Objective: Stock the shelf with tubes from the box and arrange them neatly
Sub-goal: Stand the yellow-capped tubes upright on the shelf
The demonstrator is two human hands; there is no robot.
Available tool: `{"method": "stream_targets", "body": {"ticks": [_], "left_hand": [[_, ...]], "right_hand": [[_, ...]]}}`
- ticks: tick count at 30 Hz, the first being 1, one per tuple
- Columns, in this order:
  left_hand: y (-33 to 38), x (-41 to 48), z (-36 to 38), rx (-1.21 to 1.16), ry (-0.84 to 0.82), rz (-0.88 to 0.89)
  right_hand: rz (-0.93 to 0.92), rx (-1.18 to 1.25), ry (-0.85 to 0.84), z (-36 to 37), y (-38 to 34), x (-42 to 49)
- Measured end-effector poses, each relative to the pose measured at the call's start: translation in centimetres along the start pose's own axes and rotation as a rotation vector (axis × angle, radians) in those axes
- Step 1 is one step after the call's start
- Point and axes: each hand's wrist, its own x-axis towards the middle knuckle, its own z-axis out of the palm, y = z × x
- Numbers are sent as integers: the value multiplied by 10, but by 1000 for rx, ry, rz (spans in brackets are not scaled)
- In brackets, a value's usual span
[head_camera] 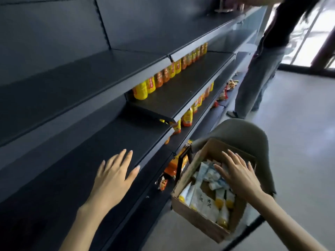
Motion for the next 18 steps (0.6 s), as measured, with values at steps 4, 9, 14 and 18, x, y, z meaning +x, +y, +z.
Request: {"method": "stream_targets", "body": {"ticks": [4,9,14,18], "left_hand": [[17,36,32,-10,-115,111],[42,66,70,-14,-236,212],[64,93,104,4,-351,257],[78,118,137,36,-389,280]], "right_hand": [[142,32,30,32,24,-8],[297,61,-5,63,48,-17],[393,102,-49,97,71,-15],[411,151,-125,138,78,2]]}}
